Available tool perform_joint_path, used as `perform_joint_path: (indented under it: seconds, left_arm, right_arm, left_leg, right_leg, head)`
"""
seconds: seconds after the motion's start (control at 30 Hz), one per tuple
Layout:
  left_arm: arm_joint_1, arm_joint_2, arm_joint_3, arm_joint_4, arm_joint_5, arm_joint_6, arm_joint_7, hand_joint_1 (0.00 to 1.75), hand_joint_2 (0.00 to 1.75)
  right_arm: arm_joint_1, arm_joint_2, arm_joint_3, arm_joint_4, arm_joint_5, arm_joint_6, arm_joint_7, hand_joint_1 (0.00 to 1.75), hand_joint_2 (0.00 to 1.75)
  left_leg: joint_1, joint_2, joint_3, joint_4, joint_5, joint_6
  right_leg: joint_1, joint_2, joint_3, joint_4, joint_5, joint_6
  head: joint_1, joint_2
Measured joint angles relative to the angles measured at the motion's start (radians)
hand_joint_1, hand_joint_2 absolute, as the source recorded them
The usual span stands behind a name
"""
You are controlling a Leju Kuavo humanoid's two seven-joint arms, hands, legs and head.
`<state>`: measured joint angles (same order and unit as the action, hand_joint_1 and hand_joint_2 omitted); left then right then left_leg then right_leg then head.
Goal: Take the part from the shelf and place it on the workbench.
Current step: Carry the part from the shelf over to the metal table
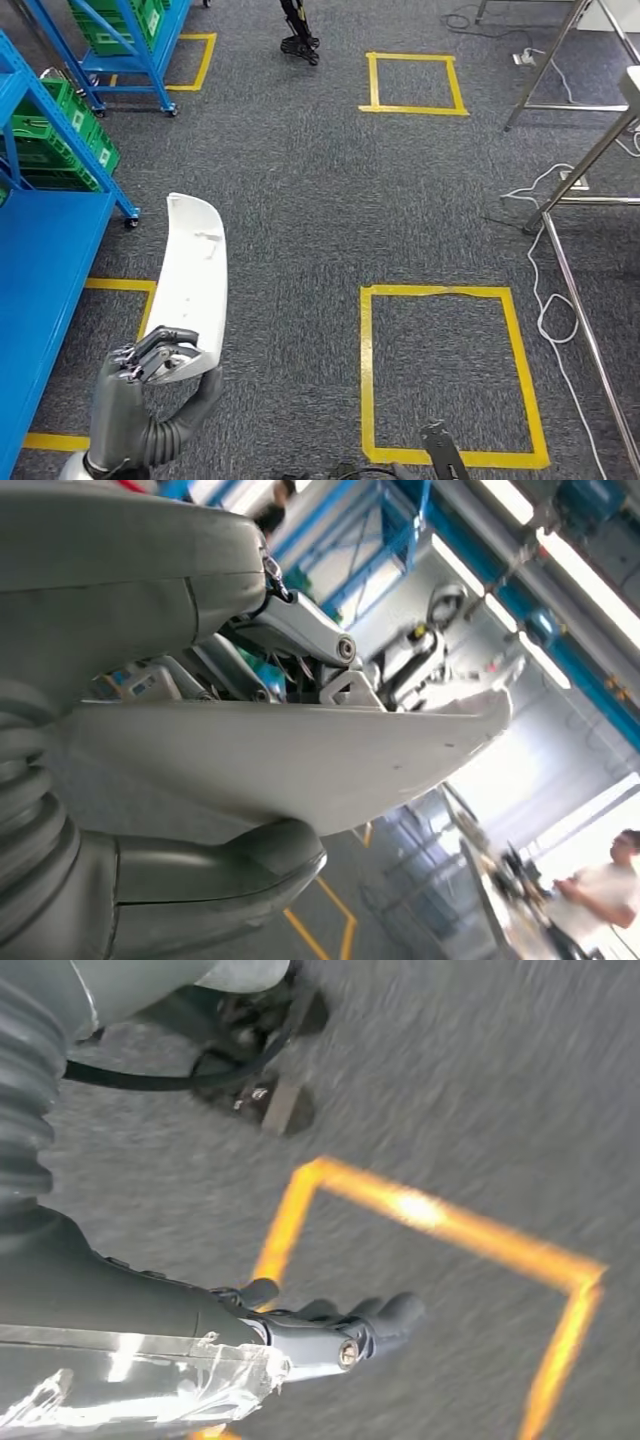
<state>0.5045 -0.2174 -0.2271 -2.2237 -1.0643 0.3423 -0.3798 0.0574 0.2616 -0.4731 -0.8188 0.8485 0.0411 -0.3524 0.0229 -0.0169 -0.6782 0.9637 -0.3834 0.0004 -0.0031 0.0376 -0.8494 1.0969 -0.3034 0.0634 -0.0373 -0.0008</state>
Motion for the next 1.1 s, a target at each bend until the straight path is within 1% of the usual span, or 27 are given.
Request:
perform_joint_path:
  seconds: [0.07,0.1,0.13,0.17,0.2,0.23,0.27,0.3,0.33,0.4,0.43,0.47,0.5,0.57,0.6,0.63,0.67,0.73,0.77,0.8,0.83,0.87,0.9,0.93,0.97,1.03,1.1]
  left_arm:
    - [0.000,-0.002,0.006,0.002,0.050,-0.029,-0.017,1.75,1.75]
    - [0.001,-0.002,0.008,0.006,0.077,-0.042,-0.027,1.75,1.75]
    - [0.002,-0.004,0.012,0.011,0.100,-0.052,-0.039,1.75,1.75]
    - [0.002,-0.005,0.016,0.016,0.119,-0.062,-0.049,1.75,1.75]
    - [0.003,-0.006,0.019,0.022,0.133,-0.071,-0.057,1.75,1.75]
    - [0.003,-0.008,0.022,0.026,0.144,-0.080,-0.063,1.75,1.75]
    - [0.002,-0.008,0.025,0.029,0.152,-0.090,-0.068,1.75,1.75]
    - [0.002,-0.009,0.028,0.033,0.158,-0.099,-0.071,1.75,1.75]
    - [0.001,-0.010,0.030,0.036,0.162,-0.107,-0.073,1.75,1.75]
    - [-0.004,-0.011,0.032,0.043,0.166,-0.118,-0.077,1.75,1.75]
    - [-0.008,-0.012,0.034,0.046,0.168,-0.121,-0.080,1.75,1.75]
    - [-0.010,-0.012,0.035,0.048,0.169,-0.122,-0.083,1.75,1.75]
    - [-0.011,-0.013,0.037,0.051,0.169,-0.122,-0.085,1.75,1.75]
    - [-0.008,-0.013,0.041,0.055,0.169,-0.123,-0.088,1.75,1.75]
    - [-0.008,-0.013,0.043,0.056,0.169,-0.123,-0.088,1.75,1.75]
    - [-0.006,-0.013,0.045,0.058,0.169,-0.123,-0.089,1.75,1.75]
    - [-0.005,-0.013,0.046,0.059,0.169,-0.123,-0.090,1.75,1.75]
    - [-0.003,-0.014,0.047,0.060,0.168,-0.123,-0.092,1.75,1.75]
    - [-0.002,-0.015,0.048,0.061,0.166,-0.123,-0.094,1.75,1.75]
    - [-0.001,-0.016,0.049,0.061,0.165,-0.122,-0.096,1.75,1.75]
    - [-0.001,-0.017,0.049,0.061,0.163,-0.122,-0.097,1.75,1.75]
    - [0.000,-0.017,0.049,0.062,0.162,-0.122,-0.099,1.75,1.75]
    - [0.001,-0.017,0.049,0.062,0.161,-0.122,-0.099,1.75,1.75]
    - [0.002,-0.017,0.049,0.062,0.161,-0.122,-0.100,1.75,1.75]
    - [0.003,-0.017,0.049,0.063,0.160,-0.122,-0.101,1.75,1.75]
    - [0.007,-0.018,0.049,0.063,0.159,-0.121,-0.102,1.75,1.75]
    - [0.008,-0.018,0.049,0.063,0.158,-0.119,-0.102,1.75,1.75]
  right_arm:
    - [-0.016,-0.001,-0.067,0.056,0.053,-0.032,-0.018,0.00,1.75]
    - [-0.019,-0.001,-0.096,0.080,0.081,-0.045,-0.026,0.00,1.75]
    - [-0.019,-0.001,-0.121,0.100,0.107,-0.054,-0.030,0.00,1.75]
    - [-0.019,-0.001,-0.144,0.118,0.129,-0.060,-0.033,0.00,1.75]
    - [-0.020,-0.001,-0.165,0.132,0.147,-0.064,-0.032,0.00,1.75]
    - [-0.023,-0.001,-0.183,0.145,0.162,-0.067,-0.030,0.00,1.75]
    - [-0.029,0.000,-0.199,0.156,0.177,-0.070,-0.027,0.00,1.75]
    - [-0.035,0.001,-0.214,0.168,0.193,-0.073,-0.023,0.00,1.75]
    - [-0.040,0.001,-0.230,0.179,0.207,-0.077,-0.019,0.00,1.75]
    - [-0.043,0.002,-0.263,0.198,0.233,-0.085,-0.010,0.00,1.75]
    - [-0.039,0.001,-0.278,0.206,0.241,-0.089,-0.006,0.00,1.75]
    - [-0.036,0.000,-0.290,0.212,0.247,-0.093,-0.003,0.00,1.75]
    - [-0.035,0.000,-0.300,0.218,0.251,-0.095,-0.002,0.00,1.75]
    - [-0.039,-0.001,-0.313,0.230,0.257,-0.096,-0.001,0.00,1.75]
    - [-0.041,-0.001,-0.319,0.236,0.259,-0.096,-0.001,0.00,1.75]
    - [-0.040,-0.001,-0.324,0.241,0.260,-0.096,-0.001,0.00,1.75]
    - [-0.039,-0.001,-0.330,0.245,0.262,-0.097,0.000,0.00,1.75]
    - [-0.039,-0.001,-0.345,0.255,0.272,-0.105,0.003,0.00,1.75]
    - [-0.042,-0.001,-0.353,0.259,0.280,-0.109,0.005,0.00,1.75]
    - [-0.044,-0.001,-0.361,0.264,0.289,-0.113,0.007,0.00,1.75]
    - [-0.047,-0.001,-0.370,0.268,0.298,-0.117,0.009,0.00,1.75]
    - [-0.048,-0.002,-0.379,0.271,0.305,-0.119,0.011,0.00,1.75]
    - [-0.048,-0.002,-0.387,0.274,0.311,-0.122,0.012,0.00,1.75]
    - [-0.050,-0.003,-0.395,0.277,0.314,-0.124,0.012,0.00,1.75]
    - [-0.052,-0.003,-0.401,0.280,0.317,-0.126,0.012,0.00,1.75]
    - [-0.058,-0.003,-0.413,0.287,0.322,-0.128,0.016,0.00,1.75]
    - [-0.058,-0.003,-0.426,0.294,0.331,-0.128,0.025,0.00,1.75]
  left_leg:
    - [0.000,0.025,0.009,-0.001,-0.006,-0.001]
    - [0.000,0.036,0.017,0.000,-0.012,-0.003]
    - [0.001,0.046,0.026,0.001,-0.019,-0.005]
    - [0.002,0.054,0.037,0.001,-0.027,-0.009]
    - [0.003,0.060,0.050,0.001,-0.037,-0.014]
    - [0.001,0.066,0.063,0.002,-0.046,-0.021]
    - [0.000,0.070,0.074,0.004,-0.055,-0.029]
    - [-0.001,0.075,0.085,0.006,-0.064,-0.038]
    - [-0.001,0.082,0.094,0.007,-0.073,-0.047]
    - [0.009,0.095,0.114,0.009,-0.091,-0.064]
    - [0.014,0.089,0.111,0.028,-0.098,-0.067]
    - [0.016,0.075,0.090,0.070,-0.108,-0.066]
    - [0.016,0.054,0.045,0.138,-0.121,-0.062]
    - [0.009,0.028,-0.084,0.291,-0.144,-0.056]
    - [0.005,0.023,-0.137,0.335,-0.137,-0.053]
    - [0.001,0.020,-0.167,0.339,-0.109,-0.050]
    - [-0.002,0.018,-0.170,0.304,-0.065,-0.045]
    - [-0.005,-0.007,-0.114,0.158,0.031,-0.038]
    - [-0.004,-0.025,-0.078,0.088,0.056,-0.035]
    - [-0.005,-0.039,-0.046,0.040,0.061,-0.032]
    - [-0.006,-0.048,-0.025,0.018,0.050,-0.028]
    - [-0.008,-0.044,-0.009,0.013,0.034,-0.022]
    - [-0.010,-0.038,0.006,0.013,0.020,-0.015]
    - [-0.011,-0.032,0.024,0.013,0.008,-0.008]
    - [-0.013,-0.023,0.043,0.014,-0.005,-0.002]
    - [-0.017,-0.001,0.085,0.014,-0.035,0.004]
    - [-0.019,0.021,0.132,0.014,-0.073,0.006]
  right_leg:
    - [-0.007,-0.033,-0.075,0.132,-0.036,0.009]
    - [-0.012,-0.039,-0.095,0.165,-0.039,0.013]
    - [-0.016,-0.043,-0.093,0.157,-0.027,0.015]
    - [-0.020,-0.048,-0.067,0.110,-0.005,0.017]
    - [-0.022,-0.061,-0.023,0.036,0.023,0.019]
    - [-0.020,-0.080,0.026,-0.038,0.038,0.022]
    - [-0.017,-0.093,0.066,-0.091,0.042,0.018]
    - [-0.013,-0.102,0.090,-0.117,0.035,0.011]
    - [-0.006,-0.098,0.098,-0.119,0.020,0.001]
    - [0.001,-0.069,0.106,-0.110,-0.006,-0.025]
    - [0.001,-0.054,0.116,-0.109,-0.018,-0.036]
    - [0.001,-0.039,0.129,-0.110,-0.030,-0.046]
    - [-0.001,-0.024,0.141,-0.110,-0.040,-0.055]
    - [0.004,0.006,0.160,-0.106,-0.061,-0.068]
    - [0.006,0.023,0.173,-0.104,-0.073,-0.071]
    - [0.008,0.039,0.187,-0.102,-0.085,-0.072]
    - [0.010,0.054,0.205,-0.100,-0.098,-0.071]
    - [0.013,0.081,0.245,-0.096,-0.130,-0.064]
    - [0.015,0.093,0.262,-0.094,-0.149,-0.061]
    - [0.017,0.103,0.280,-0.095,-0.170,-0.059]
    - [0.018,0.110,0.297,-0.095,-0.183,-0.057]
    - [0.019,0.114,0.315,-0.094,-0.193,-0.055]
    - [0.019,0.110,0.327,-0.088,-0.196,-0.053]
    - [0.021,0.089,0.326,-0.061,-0.190,-0.049]
    - [0.022,0.060,0.303,-0.014,-0.187,-0.046]
    - [0.023,-0.004,0.216,0.122,-0.204,-0.036]
    - [0.019,-0.027,0.132,0.209,-0.278,-0.030]
  head:
    - [0.004,0.000]
    - [0.005,0.000]
    - [0.005,0.000]
    - [0.006,0.000]
    - [0.006,0.000]
    - [0.007,0.000]
    - [0.006,0.000]
    - [0.007,0.000]
    - [0.006,0.000]
    - [0.005,0.000]
    - [0.003,0.000]
    - [0.003,0.000]
    - [-0.001,0.000]
    - [-0.005,0.000]
    - [-0.007,0.000]
    - [-0.007,0.000]
    - [-0.008,0.000]
    - [-0.008,0.000]
    - [-0.009,0.000]
    - [-0.009,0.000]
    - [-0.010,0.000]
    - [-0.009,0.000]
    - [-0.008,0.000]
    - [-0.005,0.000]
    - [-0.001,0.000]
    - [0.004,0.000]
    - [0.006,0.000]
